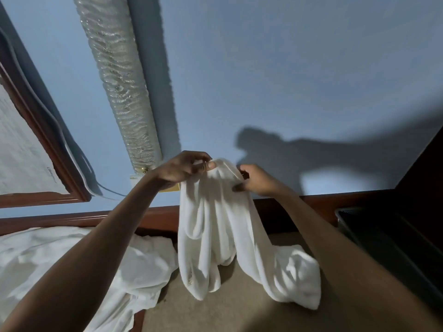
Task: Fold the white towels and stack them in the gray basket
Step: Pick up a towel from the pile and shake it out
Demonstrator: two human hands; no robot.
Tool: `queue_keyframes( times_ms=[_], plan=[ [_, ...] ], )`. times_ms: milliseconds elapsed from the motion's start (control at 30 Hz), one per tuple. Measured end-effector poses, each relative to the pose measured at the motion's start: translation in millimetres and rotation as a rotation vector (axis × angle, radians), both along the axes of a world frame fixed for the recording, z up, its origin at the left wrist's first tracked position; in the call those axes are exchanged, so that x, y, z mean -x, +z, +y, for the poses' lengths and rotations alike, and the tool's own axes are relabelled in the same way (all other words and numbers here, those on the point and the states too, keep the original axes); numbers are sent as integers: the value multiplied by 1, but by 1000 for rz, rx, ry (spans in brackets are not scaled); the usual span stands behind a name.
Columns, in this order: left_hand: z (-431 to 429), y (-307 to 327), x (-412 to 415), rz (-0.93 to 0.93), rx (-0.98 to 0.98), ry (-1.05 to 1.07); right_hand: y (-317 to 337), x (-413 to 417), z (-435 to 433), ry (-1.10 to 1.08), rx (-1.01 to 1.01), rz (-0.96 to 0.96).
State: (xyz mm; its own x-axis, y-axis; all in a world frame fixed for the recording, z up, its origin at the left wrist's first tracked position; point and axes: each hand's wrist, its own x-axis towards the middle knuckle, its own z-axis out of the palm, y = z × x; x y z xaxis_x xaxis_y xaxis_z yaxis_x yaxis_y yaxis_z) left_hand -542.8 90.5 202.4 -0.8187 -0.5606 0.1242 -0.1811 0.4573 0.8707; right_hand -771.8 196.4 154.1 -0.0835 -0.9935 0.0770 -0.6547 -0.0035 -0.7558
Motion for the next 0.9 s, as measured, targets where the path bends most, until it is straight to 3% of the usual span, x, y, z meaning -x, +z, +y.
queue_keyframes(
  times_ms=[67, 200, 333, 433, 533, 667, 900],
  plan=[
    [0, 0, 0, 41, 12, 16, -23, 2, 0, -65, 38, 55],
    [-4, -1, -13, 106, -32, 73, -57, 7, 4, -194, 40, -11],
    [-15, -14, -31, 73, -63, 245, -47, 4, 15, -151, 1, -227],
    [-25, -28, -39, -47, 4, 408, -19, -5, 18, -45, 52, -237],
    [-14, -26, -31, -100, 67, 273, 15, -21, 12, 48, 88, -203],
    [12, -3, -13, -123, -20, -25, 52, -38, 7, 198, 111, -125],
    [15, 13, -14, 109, -9, -3, 35, -16, 23, 122, 34, -190]
  ],
)
